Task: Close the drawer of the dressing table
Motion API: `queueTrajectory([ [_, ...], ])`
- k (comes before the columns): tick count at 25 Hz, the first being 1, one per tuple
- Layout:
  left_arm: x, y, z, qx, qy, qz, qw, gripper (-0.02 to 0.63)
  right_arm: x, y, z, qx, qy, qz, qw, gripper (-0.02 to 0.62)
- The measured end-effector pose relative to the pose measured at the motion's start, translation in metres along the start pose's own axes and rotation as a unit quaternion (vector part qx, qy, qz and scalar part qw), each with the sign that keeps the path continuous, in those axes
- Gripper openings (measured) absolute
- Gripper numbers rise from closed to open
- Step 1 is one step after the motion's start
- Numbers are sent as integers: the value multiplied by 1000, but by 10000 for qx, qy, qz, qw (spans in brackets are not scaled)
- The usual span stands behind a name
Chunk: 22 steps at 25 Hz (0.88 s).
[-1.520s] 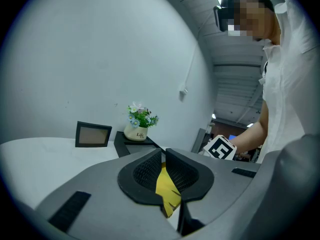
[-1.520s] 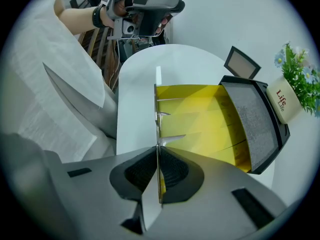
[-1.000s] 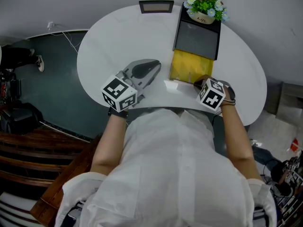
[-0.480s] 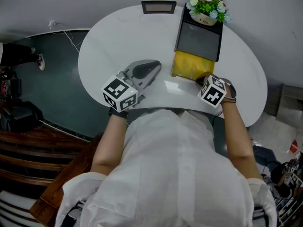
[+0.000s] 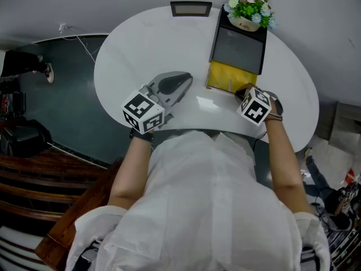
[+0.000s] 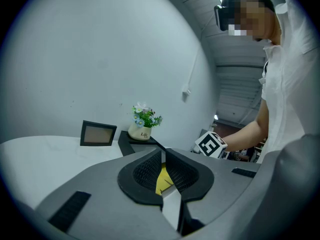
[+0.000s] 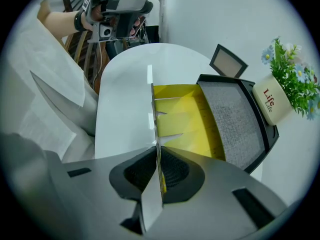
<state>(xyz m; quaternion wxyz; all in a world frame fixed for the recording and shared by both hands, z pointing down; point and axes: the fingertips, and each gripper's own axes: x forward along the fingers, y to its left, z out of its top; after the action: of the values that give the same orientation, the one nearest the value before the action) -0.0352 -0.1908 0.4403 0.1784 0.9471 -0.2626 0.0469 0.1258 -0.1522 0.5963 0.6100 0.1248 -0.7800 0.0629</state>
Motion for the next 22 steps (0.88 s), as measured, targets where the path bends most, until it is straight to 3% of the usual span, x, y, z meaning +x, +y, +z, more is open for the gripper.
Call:
queueTrajectory([
  [22,-2,2,2,3,63,-4,10000,34,0,-20,3,68,-17,-200,9998,23],
])
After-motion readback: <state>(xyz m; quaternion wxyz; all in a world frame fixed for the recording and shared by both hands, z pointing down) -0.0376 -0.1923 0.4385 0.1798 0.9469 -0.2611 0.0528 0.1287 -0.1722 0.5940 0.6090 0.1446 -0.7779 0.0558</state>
